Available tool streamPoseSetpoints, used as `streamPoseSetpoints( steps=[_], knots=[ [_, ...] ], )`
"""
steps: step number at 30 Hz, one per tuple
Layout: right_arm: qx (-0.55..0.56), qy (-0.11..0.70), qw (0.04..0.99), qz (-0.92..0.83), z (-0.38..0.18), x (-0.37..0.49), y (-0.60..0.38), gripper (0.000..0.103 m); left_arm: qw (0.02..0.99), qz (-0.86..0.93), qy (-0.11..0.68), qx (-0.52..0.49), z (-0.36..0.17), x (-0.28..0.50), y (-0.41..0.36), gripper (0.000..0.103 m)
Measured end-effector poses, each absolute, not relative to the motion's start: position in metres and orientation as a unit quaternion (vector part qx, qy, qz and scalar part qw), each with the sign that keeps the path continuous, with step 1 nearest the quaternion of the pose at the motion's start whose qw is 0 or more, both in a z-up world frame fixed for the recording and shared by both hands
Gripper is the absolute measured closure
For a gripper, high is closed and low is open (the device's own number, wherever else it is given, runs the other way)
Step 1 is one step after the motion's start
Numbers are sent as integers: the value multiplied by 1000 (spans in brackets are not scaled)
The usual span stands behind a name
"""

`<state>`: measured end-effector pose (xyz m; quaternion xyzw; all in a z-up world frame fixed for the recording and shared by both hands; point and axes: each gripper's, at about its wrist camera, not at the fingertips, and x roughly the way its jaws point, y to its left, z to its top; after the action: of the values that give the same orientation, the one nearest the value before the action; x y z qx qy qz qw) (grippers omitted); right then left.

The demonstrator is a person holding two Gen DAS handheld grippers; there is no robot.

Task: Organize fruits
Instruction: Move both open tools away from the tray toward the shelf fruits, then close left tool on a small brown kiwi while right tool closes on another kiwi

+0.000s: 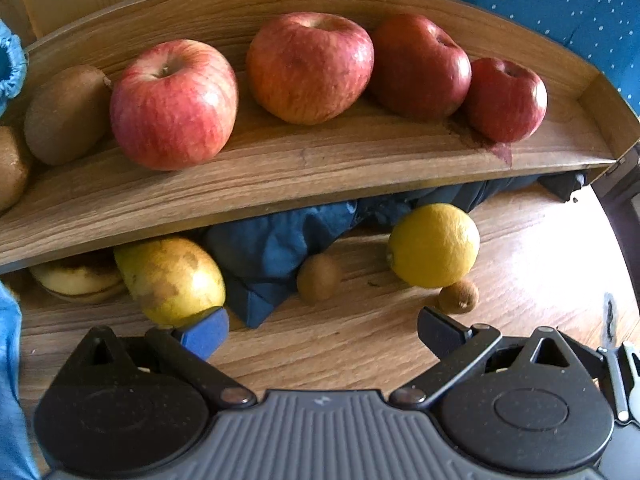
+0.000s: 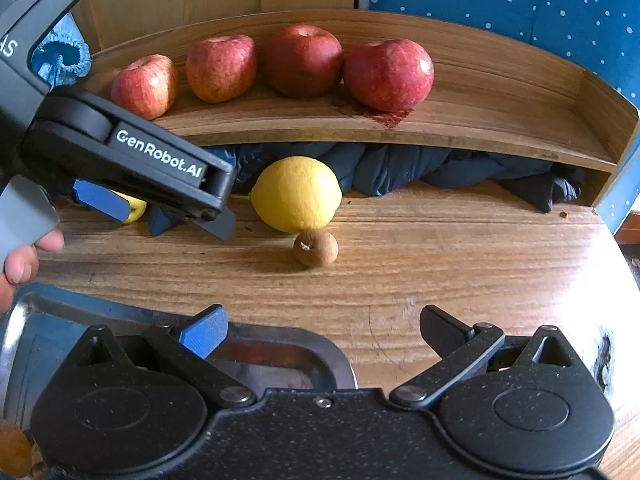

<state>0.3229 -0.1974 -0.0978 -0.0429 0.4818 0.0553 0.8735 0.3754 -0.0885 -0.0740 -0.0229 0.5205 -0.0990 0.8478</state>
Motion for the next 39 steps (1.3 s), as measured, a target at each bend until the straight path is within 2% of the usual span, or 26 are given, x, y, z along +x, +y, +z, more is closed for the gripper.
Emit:
streamPoseSetpoints(
  steps=[4,9,16,26,39],
  knots=[
    [-47,482,873,59,-99,330,-193,2,848,-109,518,-28,-75,380,-89,1],
    [-52,480,873,66,-102,334,-190,9,852,-118,509,-31,-76,382,-88,3],
    [-56,478,874,68,-105,339,-188,18,856,-129,500,-28,-74,381,-90,15],
    [-66,482,871,66,-113,348,-185,38,856,-135,498,-40,-76,384,-80,31],
    [-73,479,872,70,-117,356,-184,52,855,-124,501,-48,-83,389,-77,50]
  ],
)
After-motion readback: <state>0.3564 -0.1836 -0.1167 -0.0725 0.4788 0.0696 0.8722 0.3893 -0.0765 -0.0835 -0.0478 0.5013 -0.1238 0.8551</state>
